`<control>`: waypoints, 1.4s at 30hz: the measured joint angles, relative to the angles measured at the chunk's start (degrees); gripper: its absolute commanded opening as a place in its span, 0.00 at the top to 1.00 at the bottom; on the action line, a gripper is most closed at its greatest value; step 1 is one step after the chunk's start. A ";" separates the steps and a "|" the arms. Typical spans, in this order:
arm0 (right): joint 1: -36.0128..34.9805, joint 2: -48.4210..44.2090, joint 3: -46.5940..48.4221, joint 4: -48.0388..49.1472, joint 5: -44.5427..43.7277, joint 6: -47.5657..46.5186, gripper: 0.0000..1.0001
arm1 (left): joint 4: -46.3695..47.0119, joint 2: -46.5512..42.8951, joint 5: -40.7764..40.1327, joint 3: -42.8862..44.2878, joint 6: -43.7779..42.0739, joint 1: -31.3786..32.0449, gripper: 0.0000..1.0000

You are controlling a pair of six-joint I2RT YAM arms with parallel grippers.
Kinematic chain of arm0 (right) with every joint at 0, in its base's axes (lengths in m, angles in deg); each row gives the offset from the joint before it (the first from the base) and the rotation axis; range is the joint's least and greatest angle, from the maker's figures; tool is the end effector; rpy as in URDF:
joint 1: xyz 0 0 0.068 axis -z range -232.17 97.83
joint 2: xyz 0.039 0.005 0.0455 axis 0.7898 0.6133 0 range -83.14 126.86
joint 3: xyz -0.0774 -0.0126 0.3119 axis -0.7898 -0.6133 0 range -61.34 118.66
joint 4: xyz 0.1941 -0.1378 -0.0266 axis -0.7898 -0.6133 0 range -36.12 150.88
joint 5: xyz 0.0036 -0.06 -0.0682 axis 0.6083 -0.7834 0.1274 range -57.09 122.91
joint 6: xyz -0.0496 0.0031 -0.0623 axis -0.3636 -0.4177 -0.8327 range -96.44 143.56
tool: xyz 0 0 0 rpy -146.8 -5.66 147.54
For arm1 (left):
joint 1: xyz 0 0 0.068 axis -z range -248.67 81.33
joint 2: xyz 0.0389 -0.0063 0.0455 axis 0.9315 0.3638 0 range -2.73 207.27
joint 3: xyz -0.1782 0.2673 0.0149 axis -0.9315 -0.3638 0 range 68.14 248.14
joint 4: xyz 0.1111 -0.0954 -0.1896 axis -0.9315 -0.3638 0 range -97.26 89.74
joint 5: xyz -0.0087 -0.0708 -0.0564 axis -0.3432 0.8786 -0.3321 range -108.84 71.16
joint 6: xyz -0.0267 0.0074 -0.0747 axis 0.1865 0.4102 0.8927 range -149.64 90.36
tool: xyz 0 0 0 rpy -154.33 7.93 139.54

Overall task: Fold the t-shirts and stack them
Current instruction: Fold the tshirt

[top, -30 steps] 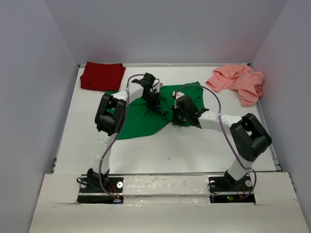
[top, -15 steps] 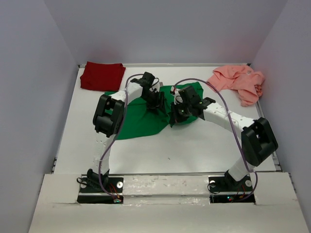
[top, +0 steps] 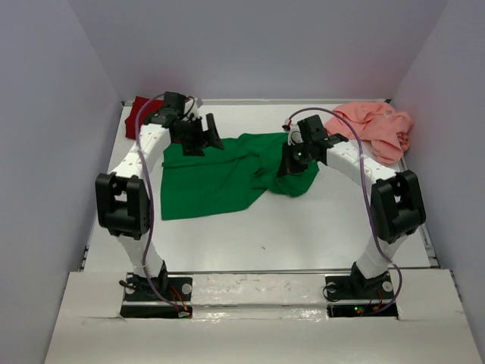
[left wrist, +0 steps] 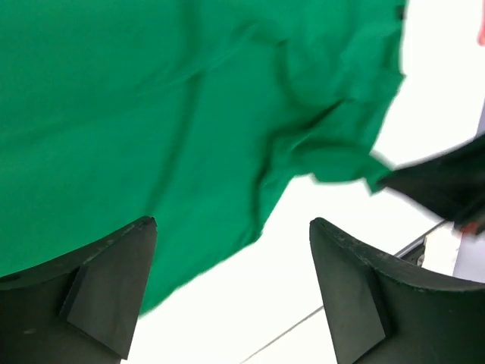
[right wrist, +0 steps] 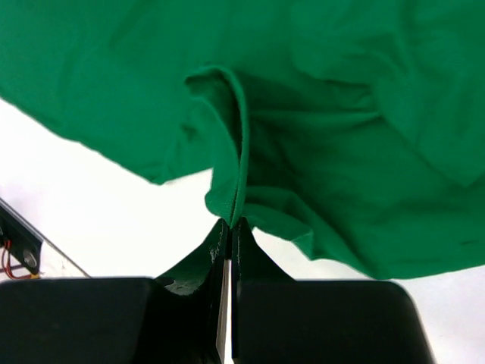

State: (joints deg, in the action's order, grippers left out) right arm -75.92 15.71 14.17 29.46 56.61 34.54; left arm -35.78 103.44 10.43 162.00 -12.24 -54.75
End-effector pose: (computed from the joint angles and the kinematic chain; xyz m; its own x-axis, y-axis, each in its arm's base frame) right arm 0.3315 0.1759 0.2795 -0.8445 -0.1811 -0.5040 -0.4281 0.7937 0.4321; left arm 0.4060 -0.1351 0.3274 -0.8445 -0.0596 -0.5323 0.2891 0.7859 -0.5466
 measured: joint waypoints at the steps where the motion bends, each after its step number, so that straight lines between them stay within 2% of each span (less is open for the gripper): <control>1: 1.49 1.38 0.79 -0.28 0.76 -0.28 1.00 | 0.00 -2.82 -0.20 -2.93 0.02 -1.73 0.10; 6: 4.44 5.81 3.06 -0.66 2.25 -0.52 1.00 | 2.03 -15.54 -1.57 -20.55 1.64 -9.18 0.09; 9: 4.46 7.43 4.07 -1.20 2.32 -0.68 1.00 | 2.97 -22.03 -1.90 -32.15 3.10 -9.35 0.07; 15: 4.55 8.52 6.36 -1.38 2.93 -0.68 1.00 | 1.40 -31.36 -2.27 -44.52 6.34 -8.98 0.06; 25: 4.68 8.55 6.71 -1.40 3.89 -0.68 1.00 | -3.85 -43.89 -13.20 -47.28 15.56 -9.18 0.05; 30: 5.01 8.55 6.71 -1.38 4.68 -0.66 1.00 | -4.98 -43.98 -16.35 -47.74 19.58 -12.33 0.05; 42: 5.44 8.55 6.71 -1.25 6.23 -0.24 1.00 | 0.37 -39.34 -14.82 -53.27 24.06 -23.10 0.05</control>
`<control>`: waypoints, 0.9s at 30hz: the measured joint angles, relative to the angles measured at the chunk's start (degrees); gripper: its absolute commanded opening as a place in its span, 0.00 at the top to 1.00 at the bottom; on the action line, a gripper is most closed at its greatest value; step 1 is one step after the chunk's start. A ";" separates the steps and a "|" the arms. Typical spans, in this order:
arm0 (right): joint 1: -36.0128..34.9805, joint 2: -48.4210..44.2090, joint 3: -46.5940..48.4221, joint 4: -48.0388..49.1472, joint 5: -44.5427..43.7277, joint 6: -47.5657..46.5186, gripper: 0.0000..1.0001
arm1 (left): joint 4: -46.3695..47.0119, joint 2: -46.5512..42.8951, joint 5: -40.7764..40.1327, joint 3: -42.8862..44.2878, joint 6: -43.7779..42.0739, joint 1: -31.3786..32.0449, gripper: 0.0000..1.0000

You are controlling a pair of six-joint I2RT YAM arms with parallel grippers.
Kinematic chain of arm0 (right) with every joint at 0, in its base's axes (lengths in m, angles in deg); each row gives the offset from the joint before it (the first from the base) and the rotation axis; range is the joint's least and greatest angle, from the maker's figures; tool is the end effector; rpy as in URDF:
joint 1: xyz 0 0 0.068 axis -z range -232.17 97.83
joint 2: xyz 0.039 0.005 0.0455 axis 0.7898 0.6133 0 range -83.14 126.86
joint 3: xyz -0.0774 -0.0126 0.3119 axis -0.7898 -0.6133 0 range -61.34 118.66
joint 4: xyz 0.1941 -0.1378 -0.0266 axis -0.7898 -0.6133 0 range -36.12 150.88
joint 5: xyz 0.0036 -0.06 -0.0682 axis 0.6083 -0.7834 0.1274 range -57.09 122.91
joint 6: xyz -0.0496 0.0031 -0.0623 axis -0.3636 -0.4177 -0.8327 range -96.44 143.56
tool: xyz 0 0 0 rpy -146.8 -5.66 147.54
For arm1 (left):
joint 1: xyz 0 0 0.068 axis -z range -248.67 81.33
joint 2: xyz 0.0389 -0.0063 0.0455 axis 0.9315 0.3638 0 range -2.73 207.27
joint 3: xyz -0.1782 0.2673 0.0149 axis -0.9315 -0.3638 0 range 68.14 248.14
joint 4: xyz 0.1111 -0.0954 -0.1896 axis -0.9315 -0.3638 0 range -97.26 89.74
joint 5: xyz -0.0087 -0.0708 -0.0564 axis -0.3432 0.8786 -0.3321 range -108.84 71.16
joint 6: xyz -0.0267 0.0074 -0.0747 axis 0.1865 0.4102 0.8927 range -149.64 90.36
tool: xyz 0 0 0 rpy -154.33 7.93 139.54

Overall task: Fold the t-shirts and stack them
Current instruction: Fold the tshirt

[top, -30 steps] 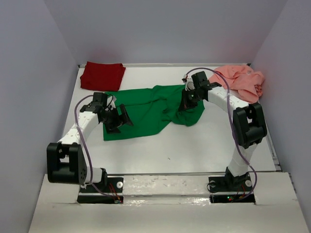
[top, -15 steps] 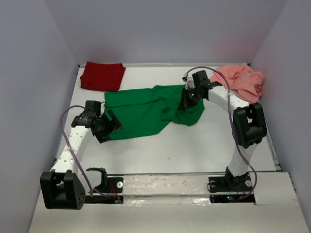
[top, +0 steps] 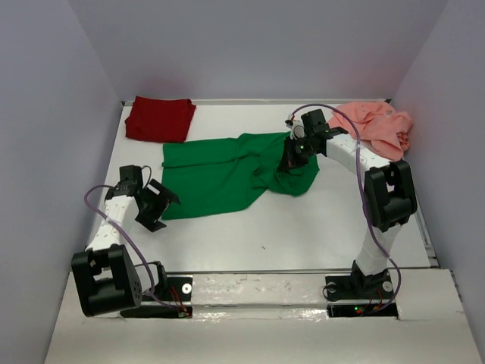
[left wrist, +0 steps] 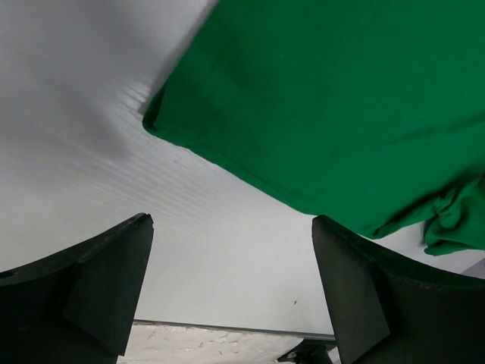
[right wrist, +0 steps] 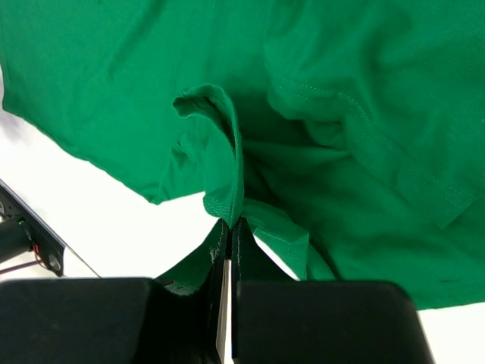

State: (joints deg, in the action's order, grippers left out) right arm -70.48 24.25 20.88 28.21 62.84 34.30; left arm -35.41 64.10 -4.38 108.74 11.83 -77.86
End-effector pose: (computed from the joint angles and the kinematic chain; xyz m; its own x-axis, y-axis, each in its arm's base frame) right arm 0.3793 0.1614 0.2604 -0.8873 -0.1235 -0.4443 -0.3655 0.7759 0.5141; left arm 0.1892 0.0134 0.2349 -0.6250 -0.7508 -0.2138 -0.6013 0.6376 -0.4816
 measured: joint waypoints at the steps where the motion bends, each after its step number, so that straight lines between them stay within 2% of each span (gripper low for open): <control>1: 0.17 0.00 0.00 0.00 0.13 0.00 1.00 | 0.42 0.59 0.17 -0.68 0.22 -0.33 0.05; 4: 0.44 0.00 0.00 0.04 0.31 0.04 1.00 | 0.92 2.27 0.28 -1.62 1.01 -0.63 0.08; 8: 0.98 0.00 0.00 0.04 0.74 0.24 1.00 | 2.14 3.85 0.28 -1.68 1.92 -0.68 0.21; 14: 1.09 0.00 0.00 0.09 1.57 0.70 1.00 | 4.63 6.73 0.31 -1.70 3.39 -0.68 0.22; 19: 1.09 0.00 0.00 0.11 2.05 0.90 1.00 | 5.44 8.61 0.09 -1.70 4.52 -0.74 0.28; 27: 1.27 -0.02 -0.09 0.17 2.82 1.09 1.00 | 5.20 13.18 -0.52 -1.62 8.28 -2.67 0.29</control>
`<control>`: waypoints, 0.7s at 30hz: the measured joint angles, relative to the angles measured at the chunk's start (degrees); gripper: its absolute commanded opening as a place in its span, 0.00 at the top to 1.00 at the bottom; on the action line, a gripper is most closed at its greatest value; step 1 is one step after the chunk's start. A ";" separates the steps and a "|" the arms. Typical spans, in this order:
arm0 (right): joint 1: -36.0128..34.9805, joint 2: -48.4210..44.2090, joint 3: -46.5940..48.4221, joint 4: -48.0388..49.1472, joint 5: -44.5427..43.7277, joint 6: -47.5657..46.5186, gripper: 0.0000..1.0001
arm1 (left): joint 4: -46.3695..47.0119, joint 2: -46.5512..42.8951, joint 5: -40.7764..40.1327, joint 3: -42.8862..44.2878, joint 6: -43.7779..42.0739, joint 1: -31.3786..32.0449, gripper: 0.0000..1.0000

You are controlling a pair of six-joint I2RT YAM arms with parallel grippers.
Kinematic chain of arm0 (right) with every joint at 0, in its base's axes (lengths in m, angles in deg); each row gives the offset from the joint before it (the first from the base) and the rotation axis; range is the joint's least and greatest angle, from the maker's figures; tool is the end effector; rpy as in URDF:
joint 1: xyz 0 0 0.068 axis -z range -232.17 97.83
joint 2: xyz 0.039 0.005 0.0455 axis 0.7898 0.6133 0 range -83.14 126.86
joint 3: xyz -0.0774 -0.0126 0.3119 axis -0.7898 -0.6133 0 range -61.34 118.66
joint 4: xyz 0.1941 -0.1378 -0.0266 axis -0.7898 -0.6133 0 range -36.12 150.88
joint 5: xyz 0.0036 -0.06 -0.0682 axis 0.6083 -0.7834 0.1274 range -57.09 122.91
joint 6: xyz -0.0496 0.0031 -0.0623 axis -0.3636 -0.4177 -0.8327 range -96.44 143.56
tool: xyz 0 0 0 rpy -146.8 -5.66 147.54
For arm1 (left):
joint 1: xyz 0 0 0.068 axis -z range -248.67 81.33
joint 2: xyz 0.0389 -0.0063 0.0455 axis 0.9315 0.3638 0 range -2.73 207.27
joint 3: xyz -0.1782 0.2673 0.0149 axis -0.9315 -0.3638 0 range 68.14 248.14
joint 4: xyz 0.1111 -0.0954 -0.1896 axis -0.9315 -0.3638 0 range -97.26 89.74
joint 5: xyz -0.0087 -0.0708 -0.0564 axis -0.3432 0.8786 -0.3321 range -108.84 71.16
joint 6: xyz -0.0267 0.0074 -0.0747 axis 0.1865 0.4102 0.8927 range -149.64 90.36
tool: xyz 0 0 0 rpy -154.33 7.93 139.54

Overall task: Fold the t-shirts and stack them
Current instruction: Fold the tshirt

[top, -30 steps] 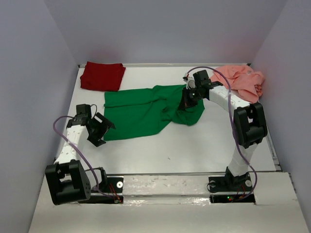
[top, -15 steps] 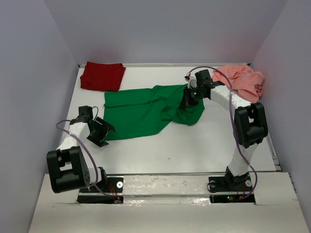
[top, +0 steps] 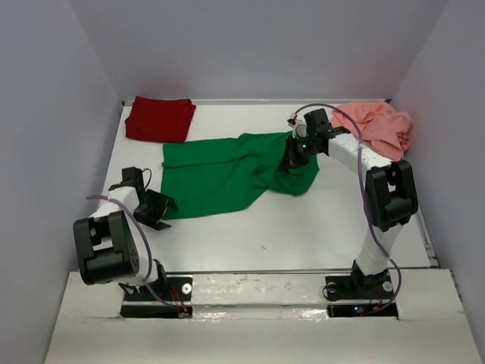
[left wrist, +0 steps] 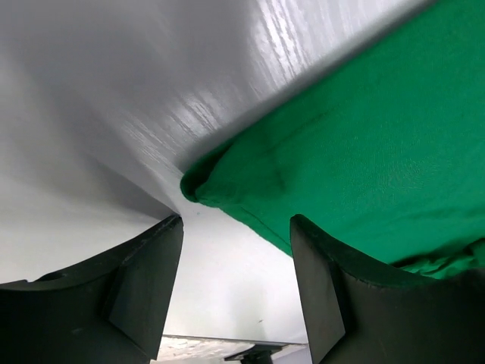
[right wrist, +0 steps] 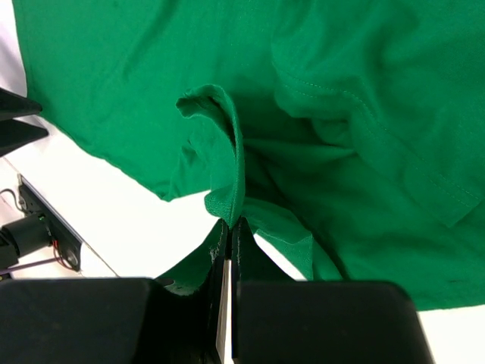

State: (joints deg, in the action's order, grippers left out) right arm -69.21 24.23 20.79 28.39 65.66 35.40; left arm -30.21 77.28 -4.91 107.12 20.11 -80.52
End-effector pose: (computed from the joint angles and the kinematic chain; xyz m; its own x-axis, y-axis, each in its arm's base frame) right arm 0.3811 0.1555 0.2617 -0.8984 -0.0949 -0.4288 -0.3456 0.7550 0.5572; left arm 0.2165 0.0287 0.1898 -0.5042 -0.8628 -0.0369 -0.7854 0.4759 -0.3959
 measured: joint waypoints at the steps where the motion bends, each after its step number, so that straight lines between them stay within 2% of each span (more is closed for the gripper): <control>1: 0.02 -0.04 -0.02 0.02 0.11 0.00 1.00 | -0.13 0.15 0.02 0.04 0.48 -0.33 0.29; 8: 0.48 -0.11 -0.22 0.50 0.96 0.24 1.00 | -2.54 2.73 -0.70 1.92 5.33 -2.56 0.29; 14: 0.48 -0.11 -0.22 0.83 1.60 0.42 1.00 | -4.00 2.80 -2.36 2.03 8.28 -4.28 0.35; 16: 0.48 -0.11 -0.22 0.85 1.77 0.42 1.00 | -4.37 2.80 -2.82 2.03 9.03 -5.29 0.43; 17: 0.48 -0.11 -0.22 0.87 1.79 0.42 1.00 | -4.48 2.80 -3.02 2.03 9.20 -5.62 0.54; 18: 0.48 -0.11 -0.24 0.90 1.81 0.42 1.00 | -4.70 2.80 -3.34 2.01 9.44 -6.10 0.58; 21: 0.48 -0.13 -0.55 1.18 1.79 0.42 1.00 | -4.79 2.93 -3.93 1.86 9.94 -7.10 0.63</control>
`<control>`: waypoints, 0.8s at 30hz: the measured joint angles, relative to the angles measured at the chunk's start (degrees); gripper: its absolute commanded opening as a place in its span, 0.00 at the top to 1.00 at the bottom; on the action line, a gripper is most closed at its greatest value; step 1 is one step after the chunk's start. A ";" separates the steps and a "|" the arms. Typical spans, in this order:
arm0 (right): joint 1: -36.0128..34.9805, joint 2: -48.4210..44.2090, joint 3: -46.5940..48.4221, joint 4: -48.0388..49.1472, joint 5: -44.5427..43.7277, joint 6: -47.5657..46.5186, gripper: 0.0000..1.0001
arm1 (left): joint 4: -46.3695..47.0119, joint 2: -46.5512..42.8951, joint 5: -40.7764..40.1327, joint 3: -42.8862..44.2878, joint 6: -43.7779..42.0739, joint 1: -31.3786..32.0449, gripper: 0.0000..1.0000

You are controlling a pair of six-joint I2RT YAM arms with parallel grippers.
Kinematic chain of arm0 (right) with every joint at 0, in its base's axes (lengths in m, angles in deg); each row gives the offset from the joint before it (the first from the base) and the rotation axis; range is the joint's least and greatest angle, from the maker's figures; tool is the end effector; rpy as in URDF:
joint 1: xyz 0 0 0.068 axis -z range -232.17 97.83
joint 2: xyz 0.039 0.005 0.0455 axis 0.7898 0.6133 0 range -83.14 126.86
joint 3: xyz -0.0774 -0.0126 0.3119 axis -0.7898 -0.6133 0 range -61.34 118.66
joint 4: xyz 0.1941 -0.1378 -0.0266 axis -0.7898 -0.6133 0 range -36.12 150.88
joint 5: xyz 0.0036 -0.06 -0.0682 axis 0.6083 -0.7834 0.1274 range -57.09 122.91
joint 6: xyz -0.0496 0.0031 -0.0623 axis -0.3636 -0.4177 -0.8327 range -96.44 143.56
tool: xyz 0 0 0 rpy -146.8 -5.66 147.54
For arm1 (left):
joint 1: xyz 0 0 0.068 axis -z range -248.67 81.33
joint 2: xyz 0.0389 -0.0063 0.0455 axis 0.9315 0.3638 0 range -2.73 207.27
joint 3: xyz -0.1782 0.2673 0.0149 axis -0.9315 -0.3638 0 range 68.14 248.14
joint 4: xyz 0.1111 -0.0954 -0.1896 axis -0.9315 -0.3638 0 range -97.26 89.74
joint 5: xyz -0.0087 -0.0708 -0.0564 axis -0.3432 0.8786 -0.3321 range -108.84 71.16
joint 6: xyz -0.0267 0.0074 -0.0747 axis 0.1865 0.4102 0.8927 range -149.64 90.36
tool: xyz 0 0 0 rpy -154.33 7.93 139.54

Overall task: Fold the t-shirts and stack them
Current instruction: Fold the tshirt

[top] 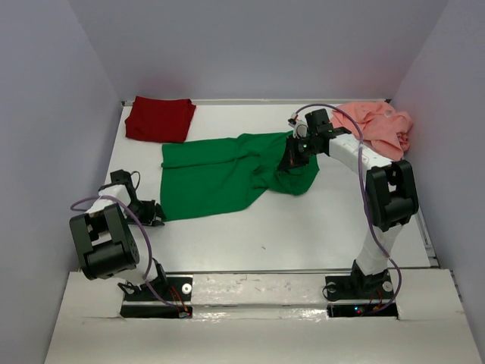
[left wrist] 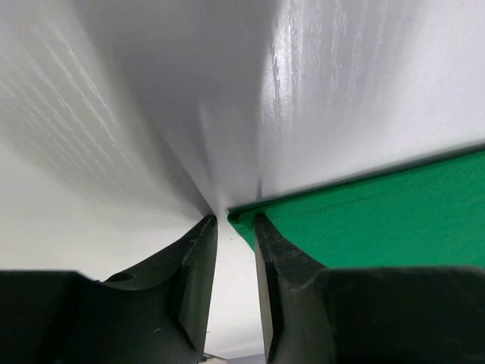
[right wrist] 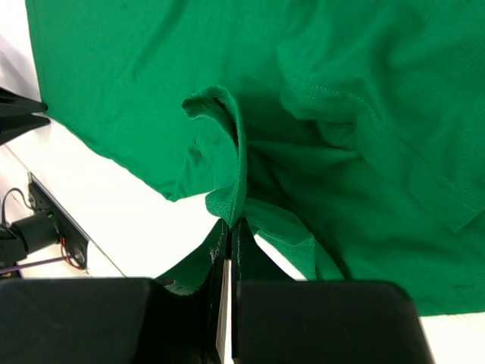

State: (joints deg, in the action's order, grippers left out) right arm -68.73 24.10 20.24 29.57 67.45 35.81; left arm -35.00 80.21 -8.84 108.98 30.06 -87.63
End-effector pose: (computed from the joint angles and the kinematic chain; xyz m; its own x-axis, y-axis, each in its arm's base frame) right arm 0.3817 0.1539 0.2622 -0.8980 -0.0847 -0.4319 -0.3484 0.7362 0.5801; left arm 0.2102 0.0597 0.1834 -0.2205 -0.9749 0.0311 -0.9377 0.2031 -0.2820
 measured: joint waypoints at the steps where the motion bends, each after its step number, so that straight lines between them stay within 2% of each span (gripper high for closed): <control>1: 0.00 0.00 -0.02 -0.02 0.00 0.00 1.00 | 0.00 0.22 0.15 0.00 0.02 -0.26 0.63; 6: 0.00 -0.09 -0.04 0.02 0.02 0.00 1.00 | -0.04 0.98 1.01 0.11 0.17 -0.70 0.62; 12: 0.15 -0.09 -0.04 0.04 0.04 0.00 1.00 | 0.28 1.73 1.95 0.68 0.20 -0.81 0.44; 17: 0.44 -0.09 -0.09 0.04 0.22 0.00 1.00 | 0.72 2.27 2.51 1.18 0.22 -0.79 0.44; 20: 0.46 -0.09 -0.13 0.04 0.39 0.00 1.00 | 0.72 2.45 2.60 1.27 0.24 -0.81 0.50; 24: 0.46 -0.35 -0.57 0.11 0.44 0.00 1.00 | 0.83 3.21 3.37 1.22 0.22 -0.87 0.86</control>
State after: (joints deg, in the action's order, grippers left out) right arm -68.27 23.75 19.68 29.68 67.89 35.81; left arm -34.17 83.42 -5.48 110.20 30.28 -88.50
